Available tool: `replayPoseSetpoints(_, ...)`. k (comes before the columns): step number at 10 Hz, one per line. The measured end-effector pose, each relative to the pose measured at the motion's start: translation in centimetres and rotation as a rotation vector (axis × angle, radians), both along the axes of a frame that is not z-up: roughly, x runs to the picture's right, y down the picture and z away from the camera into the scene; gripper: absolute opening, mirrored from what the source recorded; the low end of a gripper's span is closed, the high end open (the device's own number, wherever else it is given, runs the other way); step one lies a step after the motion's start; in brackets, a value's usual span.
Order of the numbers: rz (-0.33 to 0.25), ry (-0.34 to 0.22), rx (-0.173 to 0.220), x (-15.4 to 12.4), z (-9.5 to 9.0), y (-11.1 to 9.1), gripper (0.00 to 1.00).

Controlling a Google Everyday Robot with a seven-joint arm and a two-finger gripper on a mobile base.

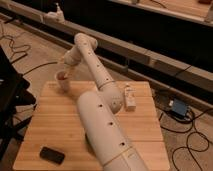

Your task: Place the pepper in the ceramic cup

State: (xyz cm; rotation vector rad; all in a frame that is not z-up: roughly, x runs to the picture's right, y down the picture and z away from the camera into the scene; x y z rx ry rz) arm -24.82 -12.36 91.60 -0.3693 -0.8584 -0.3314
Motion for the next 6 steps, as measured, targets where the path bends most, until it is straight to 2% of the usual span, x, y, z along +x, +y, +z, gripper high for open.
replayPoseSetpoints(2,0.031,-0.026,0.0,-0.4,-0.45,-0.59,0.63)
replayPoseSetpoints(6,0.031,-0.026,0.0,-0.4,-0.44,-0.59,0.63)
